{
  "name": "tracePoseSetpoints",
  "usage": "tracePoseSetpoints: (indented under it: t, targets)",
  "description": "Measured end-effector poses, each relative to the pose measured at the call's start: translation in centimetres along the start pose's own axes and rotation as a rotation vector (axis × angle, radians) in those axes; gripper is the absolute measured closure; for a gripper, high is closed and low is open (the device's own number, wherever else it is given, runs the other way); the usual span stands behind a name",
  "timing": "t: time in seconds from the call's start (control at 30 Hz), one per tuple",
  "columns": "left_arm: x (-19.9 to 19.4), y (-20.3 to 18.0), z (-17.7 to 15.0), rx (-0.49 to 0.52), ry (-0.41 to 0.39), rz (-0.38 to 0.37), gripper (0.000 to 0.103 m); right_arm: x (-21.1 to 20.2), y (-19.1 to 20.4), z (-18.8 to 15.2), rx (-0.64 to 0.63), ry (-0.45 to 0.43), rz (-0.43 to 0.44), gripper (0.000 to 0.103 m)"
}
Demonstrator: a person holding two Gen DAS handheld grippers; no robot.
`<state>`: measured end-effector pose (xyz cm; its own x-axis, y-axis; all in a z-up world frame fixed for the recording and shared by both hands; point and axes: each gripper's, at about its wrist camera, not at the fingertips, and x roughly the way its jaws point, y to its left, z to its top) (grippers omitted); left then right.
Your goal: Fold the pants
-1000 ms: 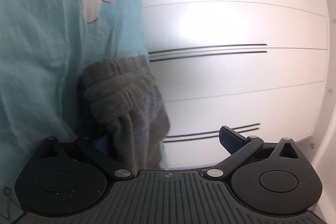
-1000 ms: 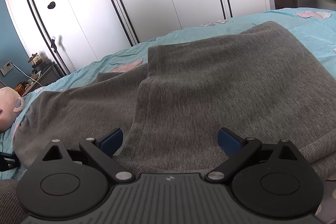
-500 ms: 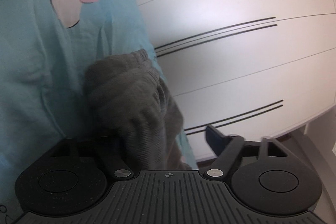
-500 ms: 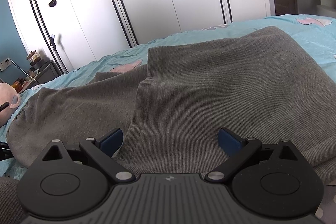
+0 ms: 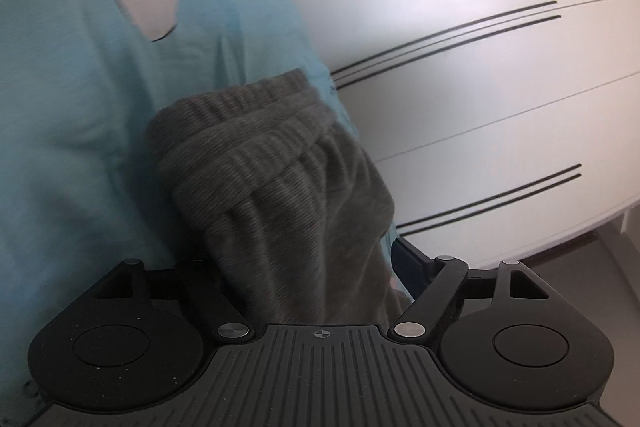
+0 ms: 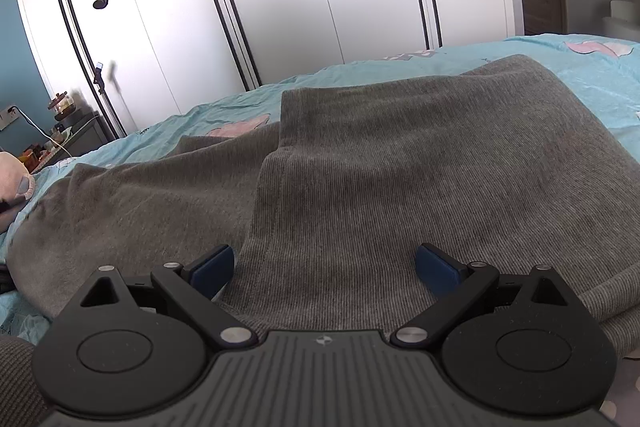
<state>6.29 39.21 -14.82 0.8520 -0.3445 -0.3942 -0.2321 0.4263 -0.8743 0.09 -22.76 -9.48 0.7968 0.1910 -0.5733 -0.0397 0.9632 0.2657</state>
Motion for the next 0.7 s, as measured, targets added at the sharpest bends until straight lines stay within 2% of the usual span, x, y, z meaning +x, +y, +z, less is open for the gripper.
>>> tracePoseSetpoints:
  t: [0.07, 0.13, 0.27, 0.33, 0.4, 0.47, 0.53, 0.57, 0.6, 0.63, 0.67, 0.7]
  targets:
    - [-1.0, 0.4, -0.3, -0.017, 0.033, 0.042, 0.018, 0.0, 0.0, 0.0, -0.002, 0.001, 0.0, 0.005]
    - [-3.5, 2.2, -0.6, -0.004, 0.029, 0.07, 0.017, 0.0, 0.0, 0.0, 0.0, 0.0, 0.001, 0.005]
    - [-2.4, 2.0, -0.6, 0.013, 0.04, 0.106, 0.013, 0.0, 0.0, 0.0, -0.001, -0.002, 0.001, 0.005]
    - [-1.4, 1.6, -0.7, 0.061, 0.037, 0.102, 0.005, 0.0, 0.0, 0.0, -0.002, -0.003, 0.001, 0.005]
    - [-0.3, 1.1, -0.7, 0.111, 0.04, 0.131, 0.005, -0.1, -0.1, 0.0, 0.001, -0.003, 0.003, 0.005]
    - [0.4, 0.6, -0.6, 0.148, 0.018, 0.118, 0.005, -0.1, -0.1, 0.1, 0.005, -0.003, 0.004, 0.005]
    - [0.7, 1.0, -0.3, 0.12, 0.0, 0.071, 0.005, 0.0, -0.1, 0.1, 0.001, -0.003, 0.002, 0.005]
    - [0.8, 1.3, -0.1, 0.099, -0.008, 0.042, 0.007, 0.0, -0.1, 0.1, -0.001, -0.003, 0.0, 0.005]
    - [0.8, 1.6, 0.0, 0.083, -0.013, 0.005, 0.015, 0.0, -0.1, 0.1, -0.001, -0.003, 0.0, 0.005]
    - [0.8, 1.9, 0.2, 0.064, -0.012, -0.028, 0.034, 0.0, -0.1, 0.1, 0.001, -0.003, 0.001, 0.005]
    - [1.0, 2.5, 0.3, 0.047, -0.005, -0.066, 0.042, 0.0, -0.1, 0.1, 0.0, -0.003, 0.001, 0.005]
    - [1.0, 2.9, 0.4, 0.044, -0.005, -0.102, 0.046, 0.0, 0.0, 0.1, 0.001, -0.003, 0.001, 0.005]
